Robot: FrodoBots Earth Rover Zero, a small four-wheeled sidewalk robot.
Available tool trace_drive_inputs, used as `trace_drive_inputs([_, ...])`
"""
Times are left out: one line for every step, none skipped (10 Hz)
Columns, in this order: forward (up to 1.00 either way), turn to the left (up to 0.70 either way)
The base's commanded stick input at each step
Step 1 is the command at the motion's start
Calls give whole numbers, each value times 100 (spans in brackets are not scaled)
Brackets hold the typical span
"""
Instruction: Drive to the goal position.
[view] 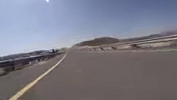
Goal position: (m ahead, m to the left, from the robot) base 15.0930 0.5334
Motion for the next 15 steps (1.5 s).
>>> trace_drive_inputs([85, 0])
trace_drive_inputs([85, 0])
trace_drive_inputs([85, 0])
trace_drive_inputs([85, 0])
trace_drive_inputs([85, 0])
trace_drive_inputs([85, 0])
trace_drive_inputs([85, 0])
trace_drive_inputs([85, 0])
trace_drive_inputs([85, 0])
trace_drive_inputs([85, 0])
trace_drive_inputs([85, 0])
trace_drive_inputs([85, 0])
trace_drive_inputs([85, 0])
trace_drive_inputs([85, 0])
trace_drive_inputs([85, 0])
